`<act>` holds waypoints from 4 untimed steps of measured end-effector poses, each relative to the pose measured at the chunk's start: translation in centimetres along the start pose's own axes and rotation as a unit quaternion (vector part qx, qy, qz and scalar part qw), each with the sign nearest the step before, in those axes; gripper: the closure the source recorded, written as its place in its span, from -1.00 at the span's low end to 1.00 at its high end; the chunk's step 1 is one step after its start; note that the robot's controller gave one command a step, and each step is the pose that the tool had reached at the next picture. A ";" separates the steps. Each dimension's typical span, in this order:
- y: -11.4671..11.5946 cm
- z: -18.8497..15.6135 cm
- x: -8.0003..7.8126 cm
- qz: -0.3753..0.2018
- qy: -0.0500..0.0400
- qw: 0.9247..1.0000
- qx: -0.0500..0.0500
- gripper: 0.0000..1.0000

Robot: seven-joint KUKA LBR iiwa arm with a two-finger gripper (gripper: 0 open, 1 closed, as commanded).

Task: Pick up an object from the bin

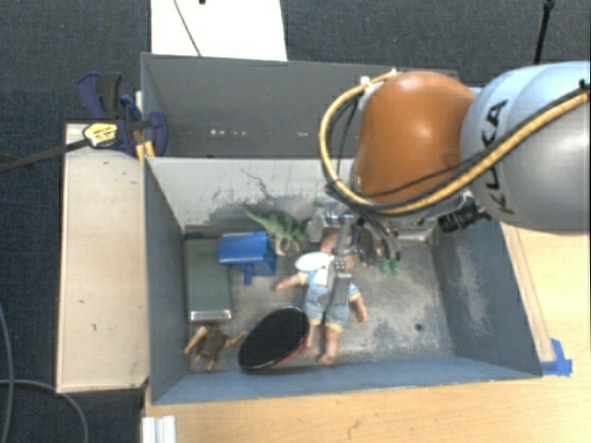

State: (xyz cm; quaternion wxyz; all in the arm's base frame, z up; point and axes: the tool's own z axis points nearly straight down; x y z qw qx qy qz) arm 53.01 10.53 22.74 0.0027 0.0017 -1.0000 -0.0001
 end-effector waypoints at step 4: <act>-2.6 12.1 1.3 -0.108 -0.004 0.994 0.000 -1.00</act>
Offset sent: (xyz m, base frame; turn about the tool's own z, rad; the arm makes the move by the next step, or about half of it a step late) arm 0.0014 0.0522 -0.1512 -0.0475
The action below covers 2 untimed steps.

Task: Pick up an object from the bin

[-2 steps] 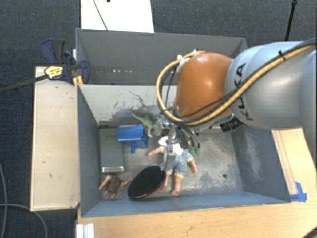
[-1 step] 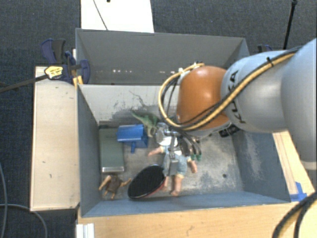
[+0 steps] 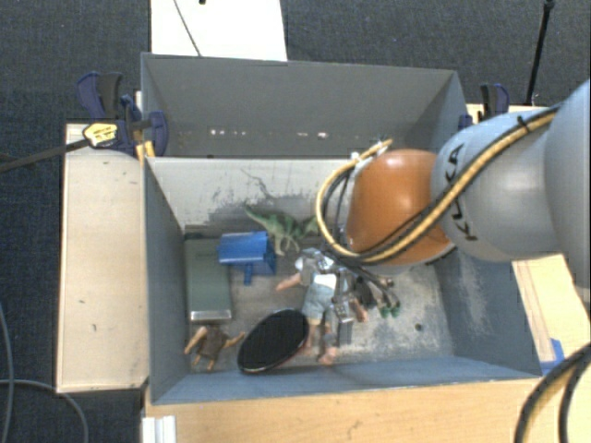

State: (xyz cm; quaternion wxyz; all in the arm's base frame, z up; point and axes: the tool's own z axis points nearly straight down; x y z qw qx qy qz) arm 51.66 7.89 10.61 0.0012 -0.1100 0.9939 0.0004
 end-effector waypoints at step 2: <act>0.9 1.5 -1.6 -0.173 -0.001 0.985 0.000 1.00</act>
Offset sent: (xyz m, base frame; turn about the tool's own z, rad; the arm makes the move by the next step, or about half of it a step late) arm 0.0000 0.0000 0.0000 0.0000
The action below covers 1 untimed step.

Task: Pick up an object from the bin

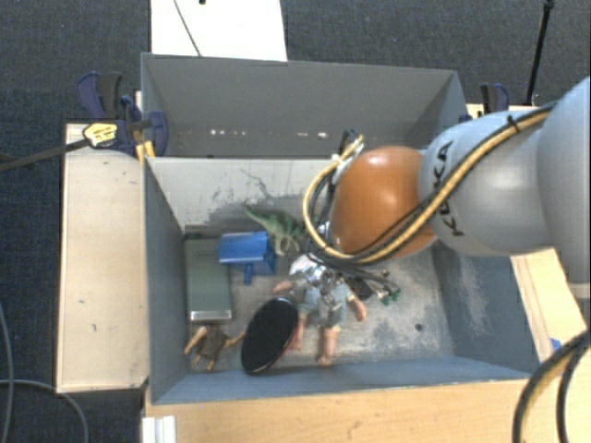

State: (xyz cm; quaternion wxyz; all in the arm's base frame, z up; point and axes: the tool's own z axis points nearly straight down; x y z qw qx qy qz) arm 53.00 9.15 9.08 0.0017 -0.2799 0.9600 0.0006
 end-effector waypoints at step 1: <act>-0.9 -4.9 -1.9 -0.002 0.004 1.000 -0.001 1.00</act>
Offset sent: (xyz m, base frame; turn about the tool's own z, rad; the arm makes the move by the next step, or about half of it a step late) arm 0.0463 -0.0297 0.1066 -0.0026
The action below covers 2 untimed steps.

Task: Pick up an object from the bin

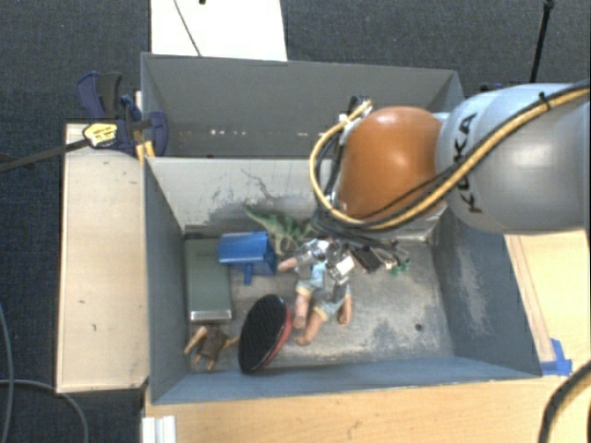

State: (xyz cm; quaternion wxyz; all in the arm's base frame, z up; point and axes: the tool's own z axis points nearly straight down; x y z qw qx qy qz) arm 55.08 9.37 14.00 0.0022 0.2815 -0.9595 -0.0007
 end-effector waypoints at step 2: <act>-2.1 -11.1 -0.8 0.001 0.000 1.000 0.000 1.00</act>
Offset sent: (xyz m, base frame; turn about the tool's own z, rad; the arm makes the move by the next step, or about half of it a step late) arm 0.0158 -0.0032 0.1367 0.0007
